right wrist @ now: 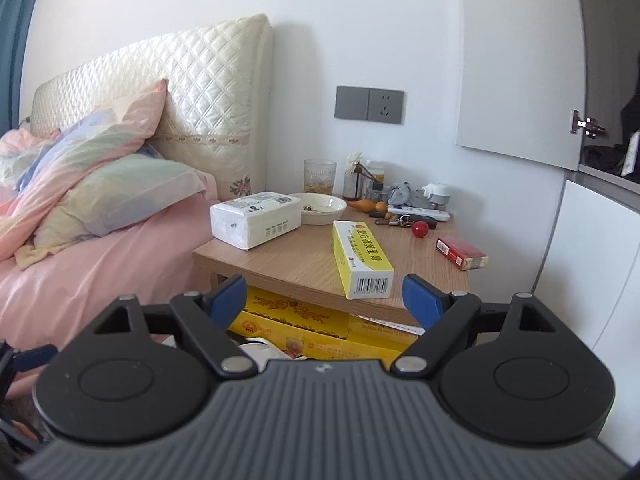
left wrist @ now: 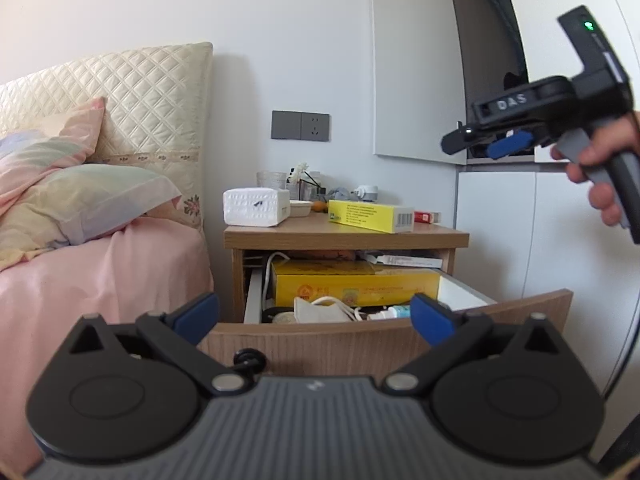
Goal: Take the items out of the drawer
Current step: 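Withdraw the right tool away from the nightstand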
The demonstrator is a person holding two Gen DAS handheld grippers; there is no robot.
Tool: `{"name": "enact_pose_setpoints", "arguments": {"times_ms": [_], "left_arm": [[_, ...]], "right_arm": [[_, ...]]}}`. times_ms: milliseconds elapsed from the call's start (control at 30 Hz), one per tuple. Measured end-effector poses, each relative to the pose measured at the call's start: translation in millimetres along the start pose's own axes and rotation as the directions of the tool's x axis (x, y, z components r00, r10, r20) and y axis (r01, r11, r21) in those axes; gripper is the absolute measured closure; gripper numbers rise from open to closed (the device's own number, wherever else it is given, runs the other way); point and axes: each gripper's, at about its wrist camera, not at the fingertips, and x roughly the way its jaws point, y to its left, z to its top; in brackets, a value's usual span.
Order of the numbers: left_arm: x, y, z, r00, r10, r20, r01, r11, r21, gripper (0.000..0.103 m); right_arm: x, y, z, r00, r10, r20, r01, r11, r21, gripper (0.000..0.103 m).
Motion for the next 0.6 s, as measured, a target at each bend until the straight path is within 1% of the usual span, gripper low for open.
{"name": "enact_pose_setpoints", "arguments": {"times_ms": [167,233,300,400,467,567,600], "left_arm": [[-2.8,-4.4,0.0,1.000,-0.010,0.003,0.010,1.000,0.012,0.000],[-3.1,-5.4,-0.1,1.000,-0.012,0.005,0.012,1.000,0.014,0.000],[-2.8,-5.4,-0.5,1.000,-0.011,0.004,0.011,1.000,0.014,0.000],[-1.8,-3.1,-1.0,1.000,-0.001,-0.003,0.001,1.000,0.005,0.000],[-2.0,-1.2,-1.1,1.000,0.013,-0.005,-0.013,1.000,-0.003,0.000],[-4.8,-1.1,-0.8,1.000,0.019,0.000,-0.019,1.000,-0.001,0.000],[-5.3,-2.2,-0.9,1.000,0.018,0.000,-0.018,1.000,0.004,0.000]], "right_arm": [[-24.8,9.7,-23.1,0.999,0.013,0.050,-0.014,0.999,0.029,0.016],[-32.4,15.5,-36.3,0.996,0.024,0.090,-0.027,0.999,0.029,0.016],[-37.8,22.9,-51.4,0.991,0.019,0.131,-0.022,1.000,0.022,0.016],[-44.0,31.5,-74.9,0.985,0.010,0.172,-0.020,0.998,0.054,0.016],[-48.0,35.4,-87.6,0.980,-0.012,0.196,-0.005,0.997,0.082,0.016],[-53.0,36.0,-102.3,0.976,-0.032,0.213,0.002,0.990,0.139,0.016],[-54.3,36.1,-106.0,0.977,-0.038,0.210,0.009,0.990,0.141,0.016]]}}
